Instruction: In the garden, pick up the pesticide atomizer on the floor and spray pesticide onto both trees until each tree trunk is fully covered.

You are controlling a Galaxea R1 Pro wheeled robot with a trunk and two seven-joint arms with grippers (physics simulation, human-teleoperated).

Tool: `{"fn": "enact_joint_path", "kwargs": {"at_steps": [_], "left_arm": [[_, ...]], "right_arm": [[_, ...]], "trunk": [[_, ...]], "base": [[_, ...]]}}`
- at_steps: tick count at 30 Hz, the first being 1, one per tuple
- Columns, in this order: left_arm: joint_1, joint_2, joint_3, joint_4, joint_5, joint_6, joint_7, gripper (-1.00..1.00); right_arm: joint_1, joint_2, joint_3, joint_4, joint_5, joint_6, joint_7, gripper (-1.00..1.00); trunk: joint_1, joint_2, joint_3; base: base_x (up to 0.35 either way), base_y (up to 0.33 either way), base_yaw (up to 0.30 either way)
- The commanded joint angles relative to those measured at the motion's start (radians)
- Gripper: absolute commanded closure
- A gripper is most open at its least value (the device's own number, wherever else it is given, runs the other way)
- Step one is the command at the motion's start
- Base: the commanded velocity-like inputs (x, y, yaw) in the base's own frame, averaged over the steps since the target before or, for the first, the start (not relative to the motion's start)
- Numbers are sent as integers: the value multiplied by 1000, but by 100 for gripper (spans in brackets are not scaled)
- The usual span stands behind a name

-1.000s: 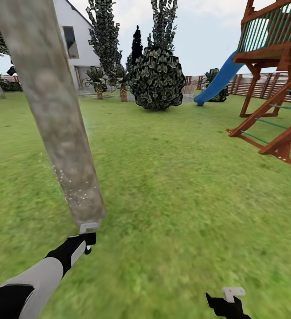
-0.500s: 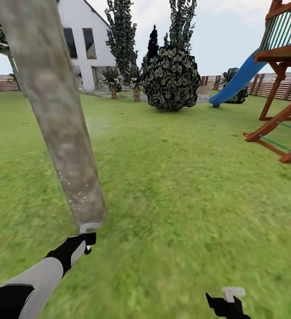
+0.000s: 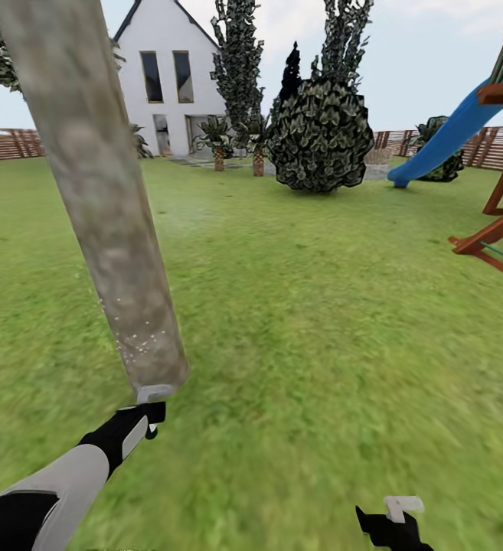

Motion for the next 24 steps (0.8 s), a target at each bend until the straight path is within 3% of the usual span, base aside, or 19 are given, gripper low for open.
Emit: {"fn": "enact_joint_path", "kwargs": {"at_steps": [1,24], "left_arm": [[0,0,0,0,0,0,0,100],[0,-1,0,1,0,0,0,100]], "right_arm": [[0,0,0,0,0,0,0,-100],[0,1,0,0,0,0,0,-100]], "trunk": [[0,0,0],[0,0,0]], "base": [[85,-265,277],[91,-265,268]]}}
